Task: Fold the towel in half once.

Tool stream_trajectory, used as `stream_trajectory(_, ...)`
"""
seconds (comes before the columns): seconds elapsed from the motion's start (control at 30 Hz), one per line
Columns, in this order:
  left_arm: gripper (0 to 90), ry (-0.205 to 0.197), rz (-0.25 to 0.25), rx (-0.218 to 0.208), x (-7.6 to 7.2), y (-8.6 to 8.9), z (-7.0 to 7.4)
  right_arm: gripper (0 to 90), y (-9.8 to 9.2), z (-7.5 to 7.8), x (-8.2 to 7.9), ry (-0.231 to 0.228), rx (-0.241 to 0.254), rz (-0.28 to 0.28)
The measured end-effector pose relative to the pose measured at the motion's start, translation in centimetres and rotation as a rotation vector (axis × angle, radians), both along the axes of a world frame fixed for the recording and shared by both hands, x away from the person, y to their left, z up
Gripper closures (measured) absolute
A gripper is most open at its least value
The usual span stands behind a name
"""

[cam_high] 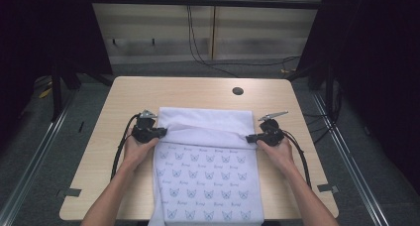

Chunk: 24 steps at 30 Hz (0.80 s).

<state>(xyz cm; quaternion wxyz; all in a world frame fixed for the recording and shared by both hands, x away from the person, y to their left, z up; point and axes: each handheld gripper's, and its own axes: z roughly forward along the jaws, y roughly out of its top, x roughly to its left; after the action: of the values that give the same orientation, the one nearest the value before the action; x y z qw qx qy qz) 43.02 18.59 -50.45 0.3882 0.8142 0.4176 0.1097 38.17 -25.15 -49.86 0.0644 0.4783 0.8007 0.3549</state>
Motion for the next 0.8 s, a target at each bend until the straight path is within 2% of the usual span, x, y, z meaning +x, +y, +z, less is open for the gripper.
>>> stream_trajectory(0.03, 87.0, -0.007, 0.009, 0.000, 0.4, 0.0, -0.1, 86.9, 0.1, -0.1, 0.4, -0.014, -0.001, -0.007)
stream_trajectory(0.1, 87.0, 0.006, 0.019, -0.010, 1.0, 0.1, -0.1, 87.0, 0.3, -0.1, 1.1, -0.029, -0.015, -0.027)
stream_trajectory(0.17, 86.9, 0.003, 0.042, 0.001, 1.6, -0.2, 0.0, 87.1, 0.6, -0.1, 1.9, -0.038, -0.028, -0.042)
stream_trajectory(0.2, 86.9, -0.001, 0.050, 0.004, 1.9, -0.3, 0.0, 87.1, 0.8, 0.0, 2.3, -0.054, -0.062, -0.048)
stream_trajectory(0.33, 86.9, -0.001, 0.089, 0.002, 2.7, -0.8, 0.0, 87.2, 1.5, 0.2, 3.9, -0.054, -0.123, -0.103)
stream_trajectory(0.37, 86.8, 0.003, 0.084, 0.008, 2.8, -0.8, 0.0, 87.2, 1.7, 0.3, 4.3, -0.059, -0.138, -0.121)
stream_trajectory(0.47, 86.9, 0.008, 0.083, -0.008, 3.1, -0.7, 0.1, 87.2, 1.6, 0.2, 5.1, -0.065, -0.134, -0.156)
stream_trajectory(0.53, 87.0, 0.009, 0.084, -0.014, 3.1, -0.5, 0.3, 87.2, 1.4, 0.1, 5.4, -0.052, -0.108, -0.172)
stream_trajectory(0.57, 87.1, 0.005, 0.088, -0.052, 3.0, -0.4, 0.4, 87.2, 1.3, 0.1, 5.5, -0.053, -0.098, -0.169)
stream_trajectory(0.6, 87.1, 0.005, 0.083, -0.060, 2.9, -0.3, 0.6, 87.1, 1.1, 0.2, 5.5, -0.049, -0.088, -0.159)
stream_trajectory(0.63, 87.1, -0.002, 0.075, -0.058, 2.9, -0.1, 0.8, 87.1, 0.9, 0.2, 5.4, -0.066, -0.062, -0.154)
stream_trajectory(0.7, 87.1, -0.014, 0.067, -0.117, 2.7, 0.6, 1.6, 87.1, 0.5, 0.7, 5.2, -0.088, 0.004, -0.141)
stream_trajectory(0.73, 87.1, -0.025, 0.063, -0.146, 2.5, 0.9, 2.1, 87.1, 0.1, 1.2, 5.0, -0.110, 0.054, -0.137)
stream_trajectory(0.8, 87.1, -0.056, 0.051, -0.165, 2.1, 1.4, 3.5, 87.1, -0.6, 2.6, 4.7, -0.148, 0.117, -0.123)
